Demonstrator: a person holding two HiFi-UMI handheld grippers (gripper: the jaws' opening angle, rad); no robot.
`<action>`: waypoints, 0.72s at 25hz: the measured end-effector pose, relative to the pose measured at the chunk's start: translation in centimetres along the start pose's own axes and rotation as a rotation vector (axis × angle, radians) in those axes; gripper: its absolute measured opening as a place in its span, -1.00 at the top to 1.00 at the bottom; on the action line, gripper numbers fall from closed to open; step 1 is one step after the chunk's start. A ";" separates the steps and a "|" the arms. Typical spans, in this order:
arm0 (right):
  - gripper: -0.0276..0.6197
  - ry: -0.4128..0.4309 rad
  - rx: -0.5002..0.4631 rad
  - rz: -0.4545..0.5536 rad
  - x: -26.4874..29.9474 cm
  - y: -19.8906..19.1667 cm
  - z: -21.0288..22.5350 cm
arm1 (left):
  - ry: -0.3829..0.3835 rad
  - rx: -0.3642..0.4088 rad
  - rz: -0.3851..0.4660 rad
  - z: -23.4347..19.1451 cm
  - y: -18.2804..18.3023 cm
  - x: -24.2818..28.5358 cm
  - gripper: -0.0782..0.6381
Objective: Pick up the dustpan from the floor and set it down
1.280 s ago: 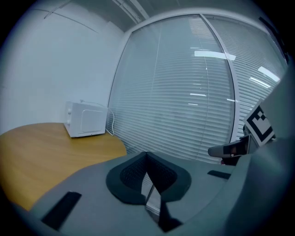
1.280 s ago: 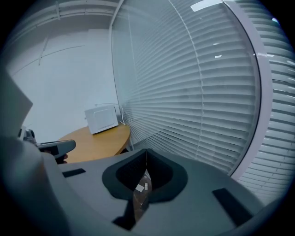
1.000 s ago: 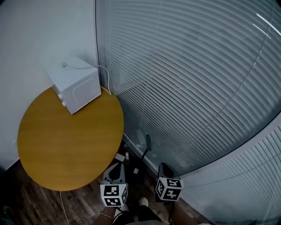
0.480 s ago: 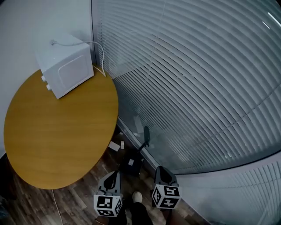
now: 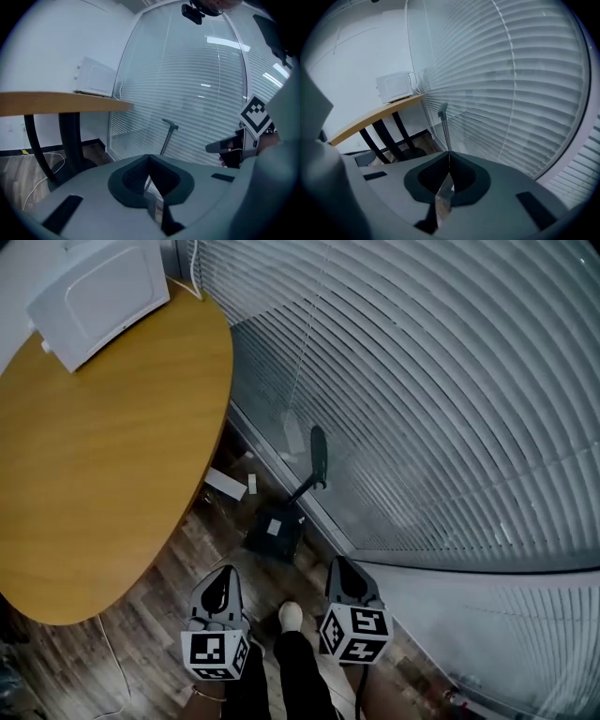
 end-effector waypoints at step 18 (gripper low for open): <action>0.81 0.025 0.028 0.028 2.3 -0.5 -0.7 | 0.005 0.005 0.003 -0.8 -1.9 0.2 0.74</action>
Point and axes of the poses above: the fingertips, and each gripper's own axes: x forward along the fingers, z to its right, y out of its top, the point moved 4 cm from there along -x, backward along the fingers, and after that the axes turned 12 degrees about -y, right-handed, at the moved point
